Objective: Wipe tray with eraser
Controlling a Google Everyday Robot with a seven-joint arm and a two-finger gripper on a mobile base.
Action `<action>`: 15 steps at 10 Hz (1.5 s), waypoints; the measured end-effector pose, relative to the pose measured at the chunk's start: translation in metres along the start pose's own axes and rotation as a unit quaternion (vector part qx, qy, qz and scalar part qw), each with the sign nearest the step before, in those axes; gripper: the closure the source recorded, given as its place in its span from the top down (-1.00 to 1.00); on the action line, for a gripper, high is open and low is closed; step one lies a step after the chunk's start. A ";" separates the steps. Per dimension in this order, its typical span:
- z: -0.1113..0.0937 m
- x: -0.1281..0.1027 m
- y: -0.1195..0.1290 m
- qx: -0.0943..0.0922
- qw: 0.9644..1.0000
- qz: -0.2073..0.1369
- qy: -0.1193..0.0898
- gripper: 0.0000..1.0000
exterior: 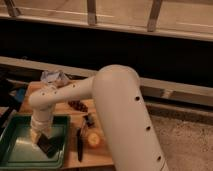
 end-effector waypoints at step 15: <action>0.040 0.010 0.027 -0.044 0.999 -0.019 0.009 -1.00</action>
